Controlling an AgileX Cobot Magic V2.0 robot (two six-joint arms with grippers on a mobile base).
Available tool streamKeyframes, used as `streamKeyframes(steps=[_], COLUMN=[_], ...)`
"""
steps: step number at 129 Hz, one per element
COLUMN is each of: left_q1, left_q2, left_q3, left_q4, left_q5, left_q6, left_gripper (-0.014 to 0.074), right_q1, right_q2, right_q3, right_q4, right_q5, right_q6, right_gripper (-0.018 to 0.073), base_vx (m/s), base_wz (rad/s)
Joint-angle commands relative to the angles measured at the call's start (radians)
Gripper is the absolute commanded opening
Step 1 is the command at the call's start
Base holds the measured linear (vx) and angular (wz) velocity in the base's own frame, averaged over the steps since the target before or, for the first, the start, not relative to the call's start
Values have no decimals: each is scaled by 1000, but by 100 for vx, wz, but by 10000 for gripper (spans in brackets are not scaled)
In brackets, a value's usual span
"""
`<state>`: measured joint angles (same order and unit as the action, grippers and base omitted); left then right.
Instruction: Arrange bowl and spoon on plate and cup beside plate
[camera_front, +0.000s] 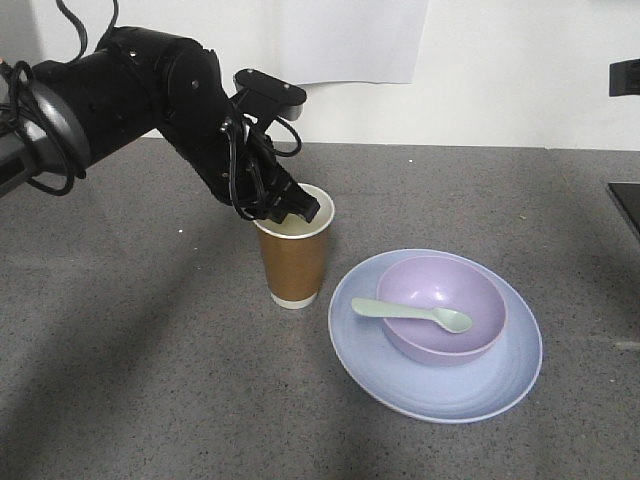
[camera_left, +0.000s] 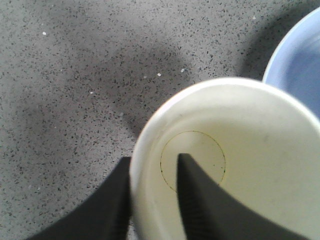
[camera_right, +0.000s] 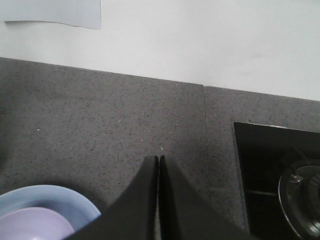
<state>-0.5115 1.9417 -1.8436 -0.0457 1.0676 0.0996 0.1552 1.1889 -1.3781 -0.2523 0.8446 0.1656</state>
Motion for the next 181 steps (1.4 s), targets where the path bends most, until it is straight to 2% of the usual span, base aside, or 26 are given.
streamKeyframes(steps=[1,19,54,64,78,85,96,108,109,115,148,181], left_q1=[-4,-4,-1,0,2,13,39,78,81,98,188,192], left_q2=[-60,-74,-121,-142,-173,-190,-211,-228,-230,-235,-273,-275], left_q3=[-27,-38,-109,-115,-115,-115,-112,-88,-83,-66,62,67], left_q4=[-10,-9,0,46,178,218,206,170,168,165,146,147], left_q5=[-35,-34,-18,-17,-15,-13,1,12,15,22,10,42], left_q6=[-29,-29,-29,-35,-112,-135,-130,-109,-105,-100,-108,-106], left_gripper=[360,426,425,416,370,327,232,83,48,-10,-8,-8], right_q1=[-5,-5,-5,-5,-5,-5,-5,-5,-5,-5,-5,-5], right_q2=[-19,-19,-19,-19,-19,-19,-19,-19,-19,-19,-19,-19], right_q3=[-32,-32,-32,-32,-32,-32,-32,-32,-32,-32,-32,-32], right_q4=[-24,-24,-24,-24,-24,-24,-24,-24,-24,-24,-24,-24], right_q5=[-59,-59,-59,-59,-59,-59,-59,-58,-58,-59,-58,-58], right_q6=[-5,-5,-5,-5,-5,-5,-5,-5,-5,-5,-5,-5], right_gripper=[-8,-8,-8,-8,-8,-8,-8,-8,-8,-8,-8,-8], base_vx=[0,0,0,0,0,0,0,0,0,0,0,0], base_wz=[0,0,0,0,0,0,0,0,0,0,0,0])
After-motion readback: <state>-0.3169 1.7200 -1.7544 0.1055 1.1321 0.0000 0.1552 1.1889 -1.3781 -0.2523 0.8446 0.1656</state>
